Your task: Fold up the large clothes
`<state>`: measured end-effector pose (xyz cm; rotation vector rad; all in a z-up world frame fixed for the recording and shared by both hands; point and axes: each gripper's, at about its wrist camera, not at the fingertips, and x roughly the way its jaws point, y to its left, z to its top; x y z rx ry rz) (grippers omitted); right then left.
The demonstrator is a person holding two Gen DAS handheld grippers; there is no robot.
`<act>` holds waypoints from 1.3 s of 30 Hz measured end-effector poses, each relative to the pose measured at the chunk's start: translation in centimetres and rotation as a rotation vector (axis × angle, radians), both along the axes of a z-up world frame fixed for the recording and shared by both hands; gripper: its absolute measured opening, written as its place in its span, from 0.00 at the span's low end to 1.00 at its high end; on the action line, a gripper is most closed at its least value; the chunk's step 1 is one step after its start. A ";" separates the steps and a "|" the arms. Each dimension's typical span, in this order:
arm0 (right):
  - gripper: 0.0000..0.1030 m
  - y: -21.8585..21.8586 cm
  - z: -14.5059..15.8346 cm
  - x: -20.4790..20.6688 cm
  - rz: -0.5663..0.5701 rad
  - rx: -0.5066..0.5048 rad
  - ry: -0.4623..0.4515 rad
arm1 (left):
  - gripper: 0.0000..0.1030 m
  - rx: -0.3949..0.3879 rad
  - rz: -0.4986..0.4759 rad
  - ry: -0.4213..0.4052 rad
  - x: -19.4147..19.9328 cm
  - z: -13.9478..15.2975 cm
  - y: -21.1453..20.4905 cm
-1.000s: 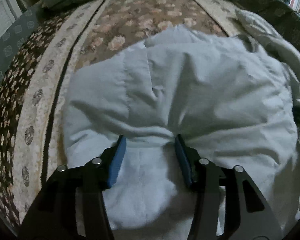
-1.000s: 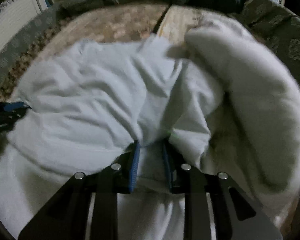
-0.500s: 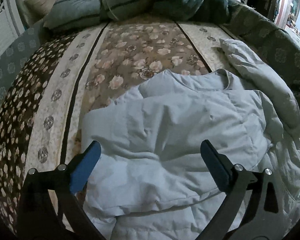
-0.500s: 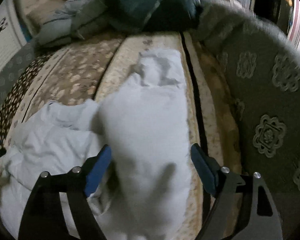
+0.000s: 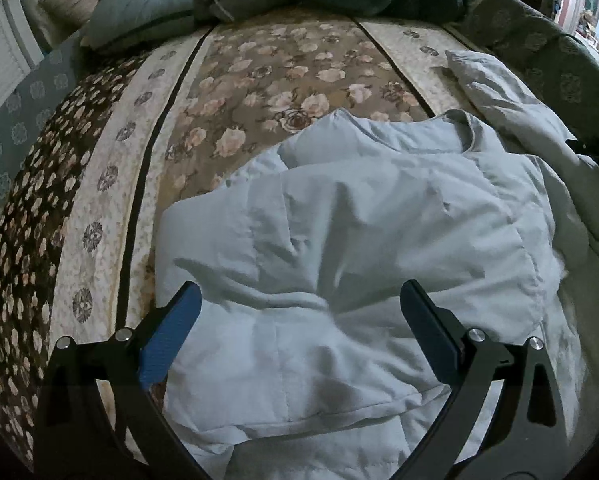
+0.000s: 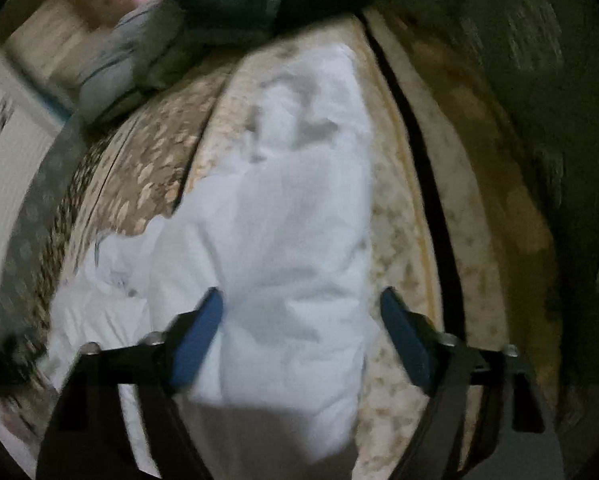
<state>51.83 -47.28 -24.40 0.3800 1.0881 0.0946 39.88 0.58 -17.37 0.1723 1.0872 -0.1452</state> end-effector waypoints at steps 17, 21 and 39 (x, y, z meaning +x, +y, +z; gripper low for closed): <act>0.12 10.1 12.7 -8.2 0.228 -0.172 -0.264 | 0.96 -0.028 0.006 -0.076 -3.1 5.4 2.0; 0.12 16.0 13.7 -11.3 0.347 -0.173 -0.275 | 0.96 -0.053 0.022 -0.099 -4.2 6.8 3.1; 0.17 21.7 4.8 -13.8 0.331 -0.118 -0.068 | 0.96 -0.012 0.061 -0.089 -5.1 4.0 6.4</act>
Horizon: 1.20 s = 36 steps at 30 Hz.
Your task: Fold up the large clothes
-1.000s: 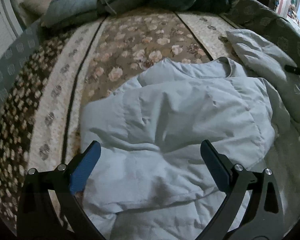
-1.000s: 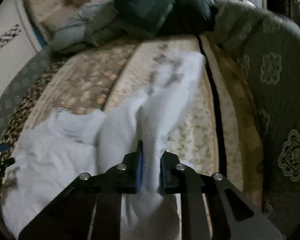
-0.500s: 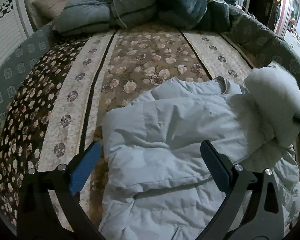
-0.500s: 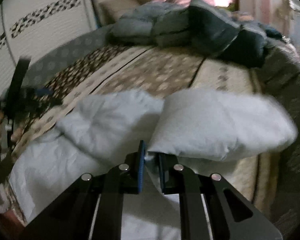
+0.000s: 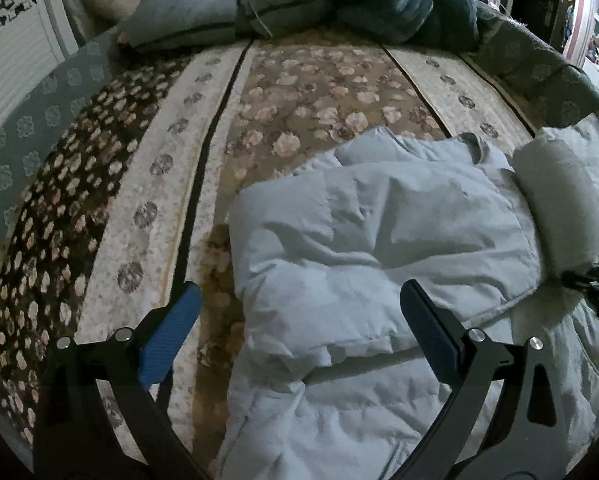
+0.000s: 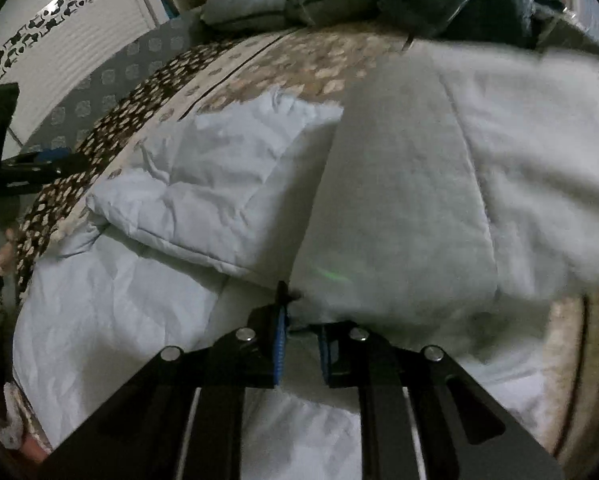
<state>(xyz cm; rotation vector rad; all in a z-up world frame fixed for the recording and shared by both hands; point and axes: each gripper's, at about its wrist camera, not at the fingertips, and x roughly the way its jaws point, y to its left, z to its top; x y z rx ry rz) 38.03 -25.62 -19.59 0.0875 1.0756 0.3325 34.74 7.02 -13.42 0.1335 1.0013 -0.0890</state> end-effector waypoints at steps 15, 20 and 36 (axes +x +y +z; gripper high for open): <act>0.70 -12.6 6.4 -2.6 -0.286 -0.069 -0.102 | 0.96 0.034 -0.064 -0.051 -0.7 1.2 -2.4; 0.71 -21.1 3.7 -0.9 -0.492 0.042 -0.054 | 0.96 0.012 -0.052 -0.044 -0.2 1.2 -2.7; 0.85 -26.1 -7.8 4.4 -0.764 0.545 0.096 | 0.96 0.054 -0.061 -0.017 0.9 -0.4 -3.8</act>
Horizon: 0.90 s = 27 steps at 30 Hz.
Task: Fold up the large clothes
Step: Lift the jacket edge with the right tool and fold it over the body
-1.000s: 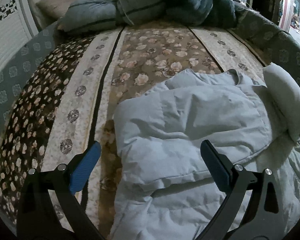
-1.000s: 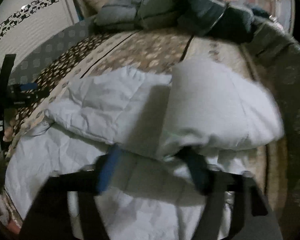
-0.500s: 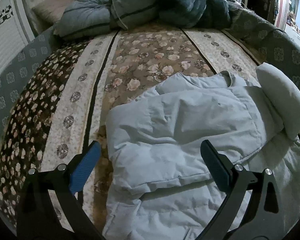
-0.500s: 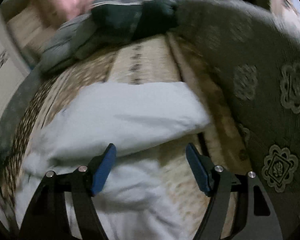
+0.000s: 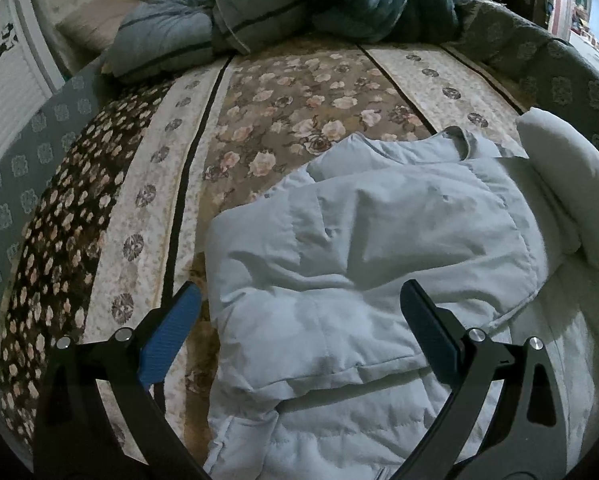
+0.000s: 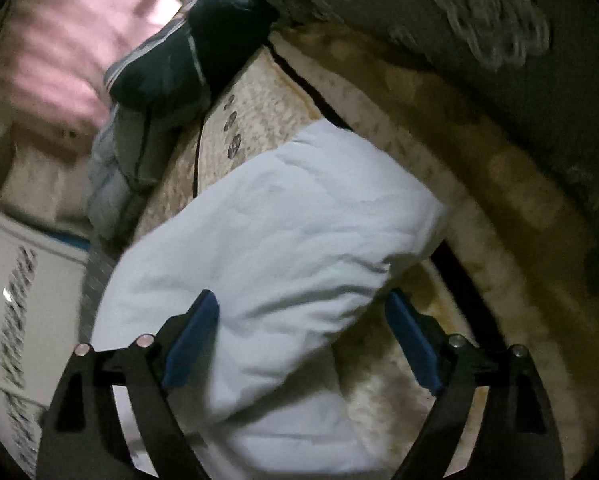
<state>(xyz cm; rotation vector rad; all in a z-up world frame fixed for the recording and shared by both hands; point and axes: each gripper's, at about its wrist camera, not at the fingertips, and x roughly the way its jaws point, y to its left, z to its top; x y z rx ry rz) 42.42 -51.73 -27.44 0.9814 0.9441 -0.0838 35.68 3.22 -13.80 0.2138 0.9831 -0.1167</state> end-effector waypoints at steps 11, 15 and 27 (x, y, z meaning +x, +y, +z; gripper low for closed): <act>0.32 3.8 4.4 1.7 0.134 -0.311 -0.059 | 0.96 0.004 0.027 0.002 0.0 0.0 1.4; 0.24 5.1 7.2 1.6 0.168 -0.389 -0.100 | 0.96 -0.002 0.028 -0.002 -0.4 0.3 1.9; 0.19 17.6 20.0 1.4 0.448 -0.470 -0.363 | 0.96 -0.035 0.072 -0.020 -1.9 2.0 5.0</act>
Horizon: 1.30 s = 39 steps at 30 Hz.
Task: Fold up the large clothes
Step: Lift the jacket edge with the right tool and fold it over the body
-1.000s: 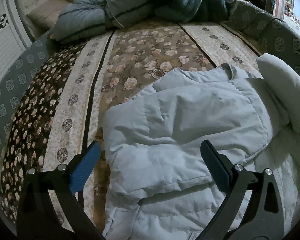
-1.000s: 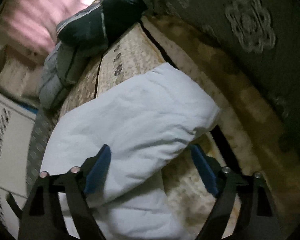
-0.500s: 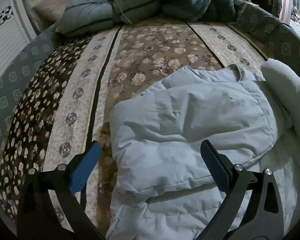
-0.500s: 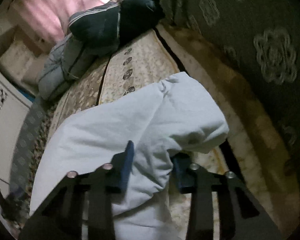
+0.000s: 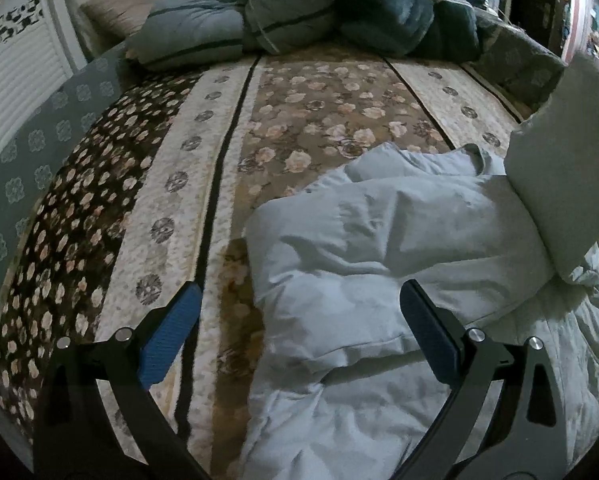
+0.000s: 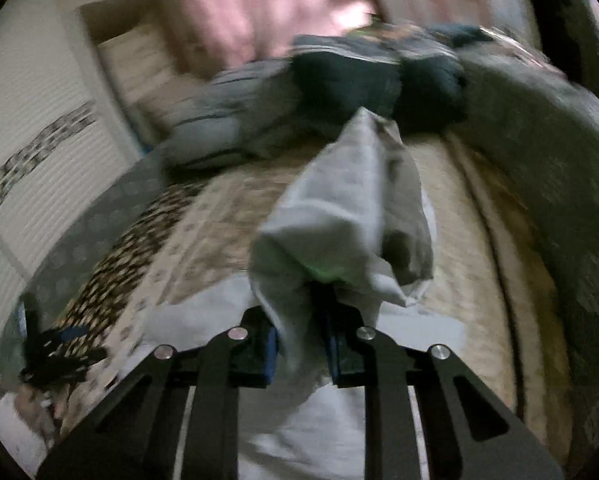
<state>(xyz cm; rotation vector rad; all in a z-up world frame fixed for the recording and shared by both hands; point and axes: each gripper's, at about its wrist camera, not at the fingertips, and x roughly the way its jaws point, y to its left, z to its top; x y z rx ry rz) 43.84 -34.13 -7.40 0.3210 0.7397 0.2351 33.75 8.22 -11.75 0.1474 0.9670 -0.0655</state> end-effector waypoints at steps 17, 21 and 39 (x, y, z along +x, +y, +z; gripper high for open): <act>0.67 20.4 -2.4 0.3 0.384 -0.140 0.239 | 0.96 -0.049 0.094 0.005 -3.7 2.5 7.7; 0.80 18.5 -2.3 -1.3 0.356 -0.122 0.279 | 0.96 -0.071 0.089 0.018 -3.9 2.4 7.1; 0.80 -2.4 -7.1 -7.6 -0.062 -0.121 0.372 | 0.80 -0.143 -0.081 0.119 2.7 -3.0 -4.5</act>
